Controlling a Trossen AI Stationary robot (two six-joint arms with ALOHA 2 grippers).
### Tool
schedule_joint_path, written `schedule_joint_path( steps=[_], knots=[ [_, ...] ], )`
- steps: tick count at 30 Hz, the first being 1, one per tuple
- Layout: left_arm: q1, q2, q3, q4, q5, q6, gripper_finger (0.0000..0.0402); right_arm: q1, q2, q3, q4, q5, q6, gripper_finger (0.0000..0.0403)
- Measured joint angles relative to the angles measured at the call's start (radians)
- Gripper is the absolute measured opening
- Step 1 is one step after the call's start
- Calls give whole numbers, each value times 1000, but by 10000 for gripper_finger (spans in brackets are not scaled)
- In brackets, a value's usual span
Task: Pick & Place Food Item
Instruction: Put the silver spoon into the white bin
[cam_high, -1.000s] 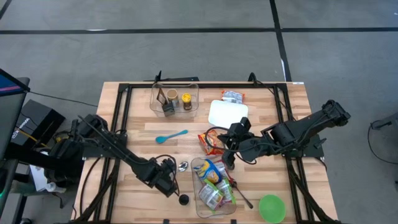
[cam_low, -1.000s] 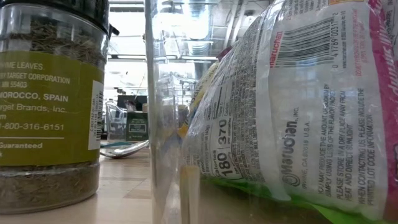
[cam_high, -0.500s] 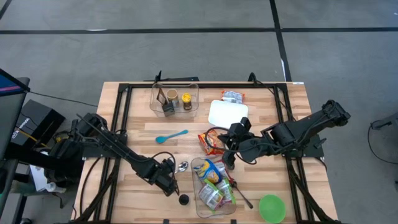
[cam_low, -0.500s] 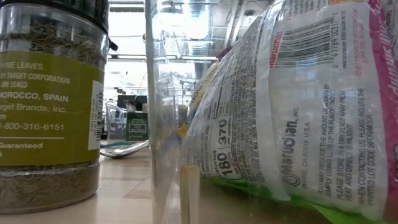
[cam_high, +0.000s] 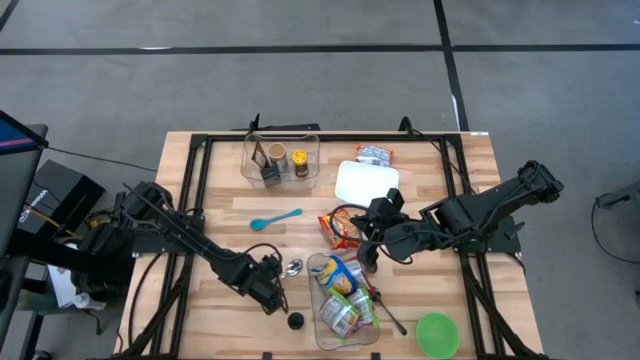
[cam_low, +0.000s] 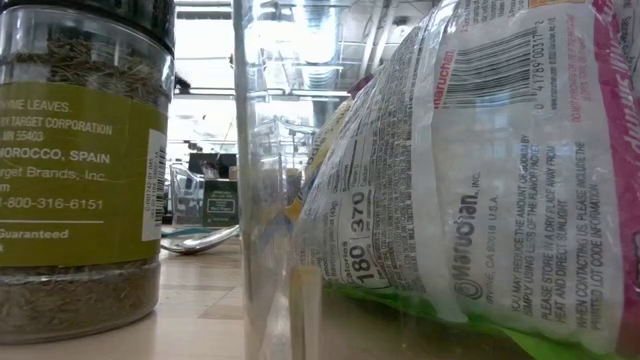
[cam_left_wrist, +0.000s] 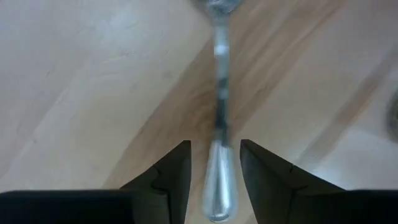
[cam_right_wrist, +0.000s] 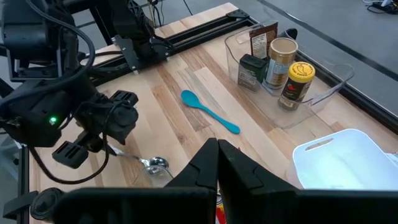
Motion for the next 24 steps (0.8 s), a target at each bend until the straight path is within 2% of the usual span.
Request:
schedule_joint_path(
  steps=[13,18,24],
  knots=[
    [0,-4,-49,68,-2,0,119,-3,0,0,0,0,0,1],
    [0,-4,-49,58,-3,0,121,-3,0,0,-1,0,0,1],
    [-1,-4,-47,-1,-22,0,102,-3,0,0,-1,0,0,1]
  ],
)
